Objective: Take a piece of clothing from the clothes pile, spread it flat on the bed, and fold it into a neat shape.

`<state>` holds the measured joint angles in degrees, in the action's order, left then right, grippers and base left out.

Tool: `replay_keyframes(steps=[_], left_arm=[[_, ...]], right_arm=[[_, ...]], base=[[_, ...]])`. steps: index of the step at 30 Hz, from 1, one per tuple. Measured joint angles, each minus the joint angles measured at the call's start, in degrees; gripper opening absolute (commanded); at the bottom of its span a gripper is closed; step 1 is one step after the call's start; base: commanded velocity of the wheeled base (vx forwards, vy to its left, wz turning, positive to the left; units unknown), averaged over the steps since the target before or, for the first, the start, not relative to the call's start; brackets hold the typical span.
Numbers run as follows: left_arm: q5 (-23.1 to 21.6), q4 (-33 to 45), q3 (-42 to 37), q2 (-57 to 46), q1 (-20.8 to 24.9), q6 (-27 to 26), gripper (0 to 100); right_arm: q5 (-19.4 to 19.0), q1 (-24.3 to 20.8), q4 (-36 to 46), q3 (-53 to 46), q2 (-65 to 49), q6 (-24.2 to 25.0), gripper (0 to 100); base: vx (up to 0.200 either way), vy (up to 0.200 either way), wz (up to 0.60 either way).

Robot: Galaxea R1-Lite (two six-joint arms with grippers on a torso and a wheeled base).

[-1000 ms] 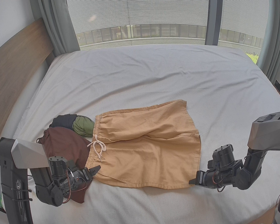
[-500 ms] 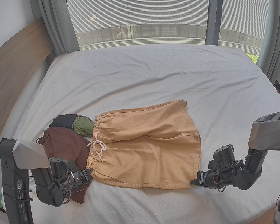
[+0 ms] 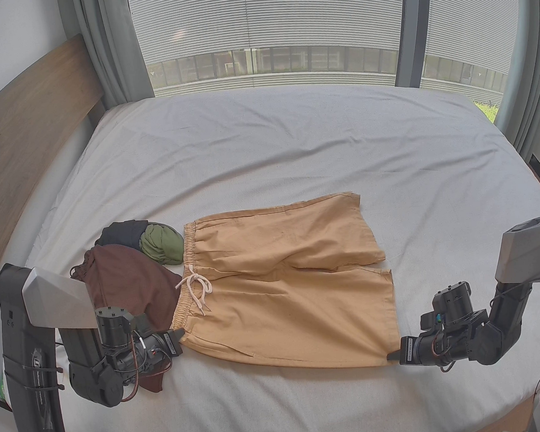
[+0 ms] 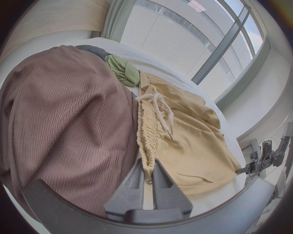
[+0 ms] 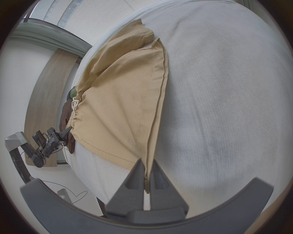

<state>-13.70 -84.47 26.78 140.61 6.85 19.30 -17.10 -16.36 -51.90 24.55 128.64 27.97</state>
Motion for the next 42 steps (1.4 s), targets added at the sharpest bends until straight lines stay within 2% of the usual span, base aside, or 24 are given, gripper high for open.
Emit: replay_keyframes(steps=[8,14,18,32,33,34,35,42], left_arm=[[0.2,-1.5,-7.2,-1.8,0.9,-0.9,0],[0.2,-3.8,-12.6,-2.2,0.8,-4.4,0],[0.1,-4.0,-13.9,-1.6,0.6,-5.8,0],[0.1,-4.1,-15.3,-0.7,0.6,-6.1,0],[0.1,-4.1,-15.3,-0.7,0.6,-6.1,100],[0.1,-4.1,-15.3,-0.7,0.6,-6.1,100],[0.2,-4.1,-15.3,-0.7,0.6,-6.1,100],[0.1,-4.0,-15.2,-0.6,0.7,-5.7,100]], right_arm=[[-0.1,1.4,-0.1,-2.9,-0.7,-1.4,0],[-0.2,1.6,-0.2,-5.2,-1.4,-3.1,0],[-0.3,1.7,-0.2,-6.6,-1.6,-4.5,0],[-0.1,1.8,-2.1,-7.6,-1.2,-4.6,0],[-0.1,1.8,-2.5,-7.7,-1.2,-4.6,0],[0.0,1.8,-2.8,-7.9,-1.2,-4.6,0],[0.0,1.8,-3.0,-8.1,-1.1,-4.6,100],[0.2,1.5,-4.5,-8.7,-0.8,-4.5,100]], base=[[0.000,0.000,0.00],[0.000,0.000,0.00],[0.000,0.000,0.00],[0.000,0.000,0.00],[0.000,0.000,0.00],[0.000,0.000,0.00],[0.000,0.000,0.00],[0.000,0.000,0.00]])
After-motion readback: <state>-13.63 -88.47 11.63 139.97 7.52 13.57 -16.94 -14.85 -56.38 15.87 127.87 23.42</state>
